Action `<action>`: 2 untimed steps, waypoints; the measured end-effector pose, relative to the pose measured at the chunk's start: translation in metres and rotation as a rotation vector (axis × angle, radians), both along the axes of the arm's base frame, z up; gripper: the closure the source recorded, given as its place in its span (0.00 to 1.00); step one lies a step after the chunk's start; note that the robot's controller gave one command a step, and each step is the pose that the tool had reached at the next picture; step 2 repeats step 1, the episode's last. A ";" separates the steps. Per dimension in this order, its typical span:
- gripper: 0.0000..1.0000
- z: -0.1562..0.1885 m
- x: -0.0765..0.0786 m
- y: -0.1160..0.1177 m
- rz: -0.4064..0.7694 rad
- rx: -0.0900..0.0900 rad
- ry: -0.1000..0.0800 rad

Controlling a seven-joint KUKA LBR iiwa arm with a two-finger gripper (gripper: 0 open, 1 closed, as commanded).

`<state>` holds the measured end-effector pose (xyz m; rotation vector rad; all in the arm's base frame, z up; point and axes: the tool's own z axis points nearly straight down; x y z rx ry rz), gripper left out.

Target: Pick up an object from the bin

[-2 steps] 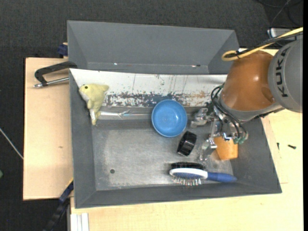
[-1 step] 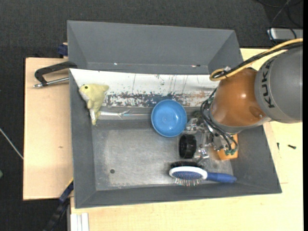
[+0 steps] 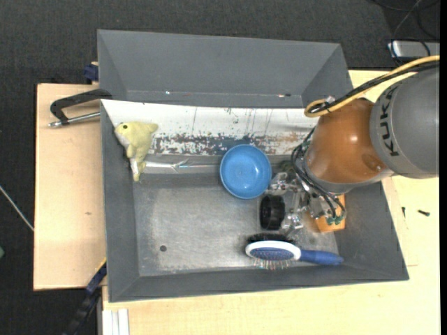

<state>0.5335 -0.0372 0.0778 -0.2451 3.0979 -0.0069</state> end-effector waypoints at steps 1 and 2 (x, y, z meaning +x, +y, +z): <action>1.00 0.143 0.002 0.011 -0.019 0.002 0.020; 1.00 0.143 0.002 0.011 -0.019 0.002 0.020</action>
Offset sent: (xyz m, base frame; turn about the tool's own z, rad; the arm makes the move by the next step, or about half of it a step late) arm -0.0010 0.0104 0.1379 0.0190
